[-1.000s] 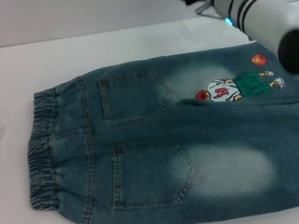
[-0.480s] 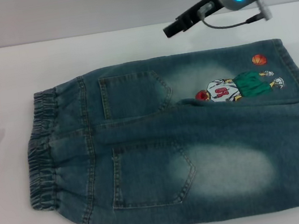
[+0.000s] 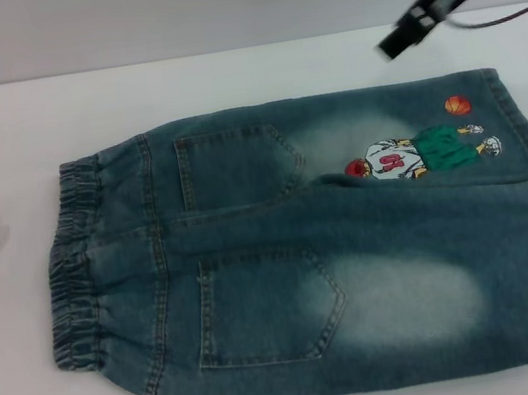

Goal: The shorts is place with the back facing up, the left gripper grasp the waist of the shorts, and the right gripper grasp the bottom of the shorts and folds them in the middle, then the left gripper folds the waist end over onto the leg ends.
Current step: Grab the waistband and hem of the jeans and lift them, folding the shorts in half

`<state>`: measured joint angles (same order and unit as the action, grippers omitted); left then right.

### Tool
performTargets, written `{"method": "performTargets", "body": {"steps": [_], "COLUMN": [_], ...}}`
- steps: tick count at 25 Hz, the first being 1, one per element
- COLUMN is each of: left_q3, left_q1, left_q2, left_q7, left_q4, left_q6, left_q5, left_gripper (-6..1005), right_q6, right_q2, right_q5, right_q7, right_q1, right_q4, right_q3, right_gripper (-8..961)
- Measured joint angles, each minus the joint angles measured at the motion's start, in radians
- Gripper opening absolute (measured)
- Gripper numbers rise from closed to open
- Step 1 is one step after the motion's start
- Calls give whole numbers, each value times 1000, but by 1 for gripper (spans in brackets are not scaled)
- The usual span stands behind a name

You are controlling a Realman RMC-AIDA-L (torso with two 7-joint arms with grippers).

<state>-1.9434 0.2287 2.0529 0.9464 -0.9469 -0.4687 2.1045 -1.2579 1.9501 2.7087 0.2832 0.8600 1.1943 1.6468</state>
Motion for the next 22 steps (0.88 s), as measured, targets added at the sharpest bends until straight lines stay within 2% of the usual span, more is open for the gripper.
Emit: {"method": "performTargets", "body": {"steps": [1,3,10,12,13,15,18,22], "left_q3": [0,4,12,9,7,9,27,56], "left_q1": [-1,-3,-14,-28,-54,-67,-114,-168], "left_q2": [0,0,2,3,3,4,6,6], "left_q7": [0,0,1,-4,-20,-29,-73,-190], "left_q4": [1,1,-46,-98,-181,-217,-344,-513], "left_q6": [-1,-5,-93,-149,-196,-208,-247,-345], "left_q5": [0,1,59,68,75,79,108,229], "left_gripper": [859,859,860,860,860,860,860,860], "right_q6": [-27,-51,-76,-83,-84,-82,-79,-77], "right_q2": [13,26,38,39,41,43,49,68], "right_q5": [37,39,-78,-95,-101,-103,-104,-44], "right_q7": [1,1,1,0,1,3,3,-4], "right_q1": [-21,-57,-181,-207,-236,-250,-286,-323], "right_q4": [30,48,55,80,123,144,201,268], "right_q3": [29,50,67,81,95,100,103,96], "right_gripper": [709,709,707,707,706,706,705,705]}}
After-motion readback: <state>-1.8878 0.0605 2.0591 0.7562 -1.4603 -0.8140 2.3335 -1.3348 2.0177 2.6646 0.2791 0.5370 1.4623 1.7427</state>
